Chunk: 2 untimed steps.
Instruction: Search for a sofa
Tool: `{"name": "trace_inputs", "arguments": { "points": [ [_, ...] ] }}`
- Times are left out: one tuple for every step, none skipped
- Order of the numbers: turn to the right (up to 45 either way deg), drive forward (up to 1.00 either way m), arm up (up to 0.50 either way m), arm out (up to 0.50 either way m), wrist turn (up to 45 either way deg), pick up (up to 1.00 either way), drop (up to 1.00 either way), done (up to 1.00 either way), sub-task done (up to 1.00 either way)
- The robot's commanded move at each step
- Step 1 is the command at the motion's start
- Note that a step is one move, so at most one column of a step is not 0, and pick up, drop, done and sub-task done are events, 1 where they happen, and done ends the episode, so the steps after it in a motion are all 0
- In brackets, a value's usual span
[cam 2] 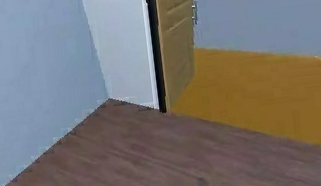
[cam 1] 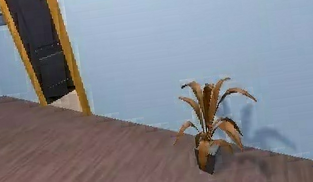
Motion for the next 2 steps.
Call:
{"name": "trace_inputs", "arguments": {
  "points": [
    [45.0, 0.00, 0.00, 0.00, 0.0, 0.00, 0.00, 0.00, 0.00],
    [45.0, 0.00, 0.00, 0.00, 0.0, 0.00, 0.00, 0.00, 0.00]
  ]
}}
